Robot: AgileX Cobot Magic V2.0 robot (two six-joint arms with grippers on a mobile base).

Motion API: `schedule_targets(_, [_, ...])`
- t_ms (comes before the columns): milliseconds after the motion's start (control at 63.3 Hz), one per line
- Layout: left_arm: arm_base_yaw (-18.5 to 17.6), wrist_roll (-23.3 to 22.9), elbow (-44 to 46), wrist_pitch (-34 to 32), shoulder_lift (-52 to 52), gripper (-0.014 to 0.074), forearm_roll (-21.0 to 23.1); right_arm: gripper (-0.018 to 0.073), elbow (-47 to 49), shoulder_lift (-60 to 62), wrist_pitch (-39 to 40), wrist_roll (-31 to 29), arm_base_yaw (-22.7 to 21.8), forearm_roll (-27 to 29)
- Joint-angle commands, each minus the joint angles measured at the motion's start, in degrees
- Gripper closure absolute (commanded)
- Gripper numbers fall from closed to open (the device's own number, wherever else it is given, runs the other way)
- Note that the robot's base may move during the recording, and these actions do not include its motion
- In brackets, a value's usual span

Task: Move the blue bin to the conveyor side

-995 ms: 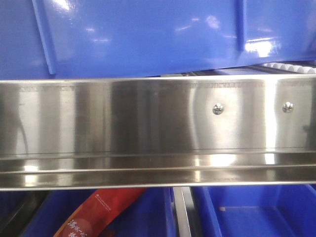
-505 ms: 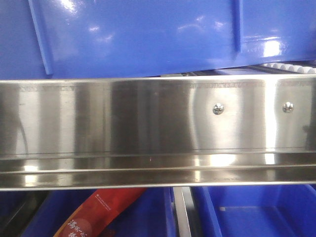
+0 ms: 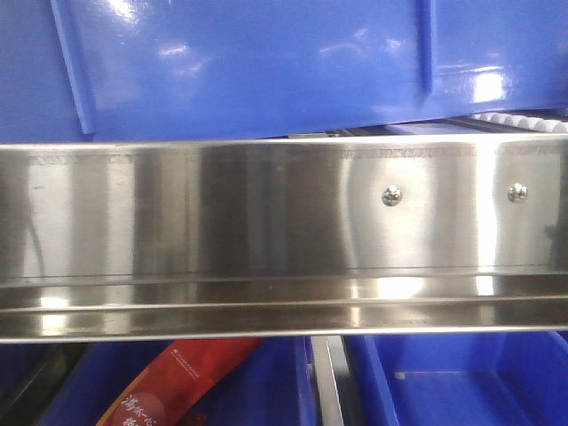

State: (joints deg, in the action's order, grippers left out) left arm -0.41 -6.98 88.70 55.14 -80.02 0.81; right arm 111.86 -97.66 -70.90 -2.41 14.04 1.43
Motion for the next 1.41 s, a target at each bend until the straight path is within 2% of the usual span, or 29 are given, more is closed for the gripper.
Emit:
schedule_targets(0, [-0.31,-0.84,0.04,-1.10,-1.88,0.0057,0.54,0.0630,-0.05,0.64,0.94,0.31,-0.03,-0.71])
schedule_targets(379, [-0.31,-0.84,0.04,-1.74,-7.95,0.0075,0.54,0.0630,-0.05,0.64,0.94,0.31,-0.03,-0.71])
schedule_targets(868, [-0.31,-0.84,0.04,-0.78,-7.97,0.0190,0.54,0.0630,-0.05,0.64,0.94,0.31,-0.03,-0.71])
schedule_targets(1011, [-0.31,-0.84,0.04,-0.29,-7.97,0.0311,0.54,0.0630,-0.05,0.64,0.94,0.31,-0.03,-0.71])
schedule_targets(1232, [-0.31,-0.84,0.04,-0.07,-7.97,0.0631,1.08,0.0630,-0.05,0.64,0.94,0.31,-0.03,-0.71])
schedule_targets(1389, [-0.31,-0.84,0.04,-0.07,-7.97,0.0605,2.05,0.0630,-0.05,0.64,0.94,0.31,-0.03,-0.71])
